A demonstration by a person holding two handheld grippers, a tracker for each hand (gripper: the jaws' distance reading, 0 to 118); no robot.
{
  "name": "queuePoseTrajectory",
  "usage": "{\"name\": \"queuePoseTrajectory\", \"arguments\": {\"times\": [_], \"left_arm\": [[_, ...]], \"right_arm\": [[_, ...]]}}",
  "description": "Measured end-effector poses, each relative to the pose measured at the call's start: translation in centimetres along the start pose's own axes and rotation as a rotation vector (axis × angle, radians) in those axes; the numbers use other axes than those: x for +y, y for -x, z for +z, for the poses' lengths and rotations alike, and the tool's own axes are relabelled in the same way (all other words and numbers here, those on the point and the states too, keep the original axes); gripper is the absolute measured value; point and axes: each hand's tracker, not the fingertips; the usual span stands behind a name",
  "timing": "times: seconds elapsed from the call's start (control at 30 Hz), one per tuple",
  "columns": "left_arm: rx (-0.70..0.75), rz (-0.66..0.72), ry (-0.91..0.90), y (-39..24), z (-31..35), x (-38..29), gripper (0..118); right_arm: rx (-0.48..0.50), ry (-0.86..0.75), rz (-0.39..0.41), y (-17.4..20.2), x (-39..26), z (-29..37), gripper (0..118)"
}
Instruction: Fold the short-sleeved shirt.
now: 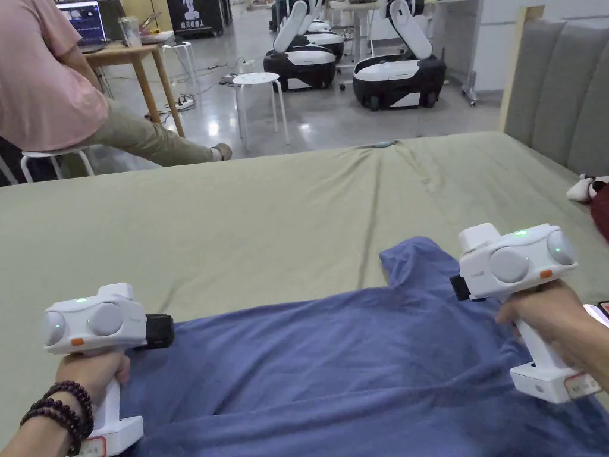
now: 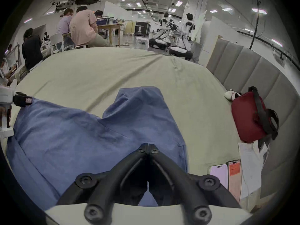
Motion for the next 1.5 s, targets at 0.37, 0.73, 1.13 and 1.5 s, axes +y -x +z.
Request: {"name": "queuePoseTrajectory", "arguments": {"times": [0.37,0.73,1.13,1.5], "left_arm": [[-0.070,-0.088,-0.141,-1.9,5.7,0.6,3],[-0.041,-0.128,-0.133,-2.2,5.4,0.4,3],[-0.043,-0.112,-0.188,-1.9,14.0,-1.3,3],[-0.081,-0.058,-0.222,0.3,24.8,-12.2,3]], "right_arm": [[0.017,0.035,-0.114,-3.9,4.0,-4.7,114],[-0.052,0.155,-0.152,-5.9,2.9,-11.2,51],[-0.009,0.033,-0.079,-5.5,0.4,0.4,0],[0.066,-0.090,-0.175,-5.2,-12.0,18.4,0]]}}
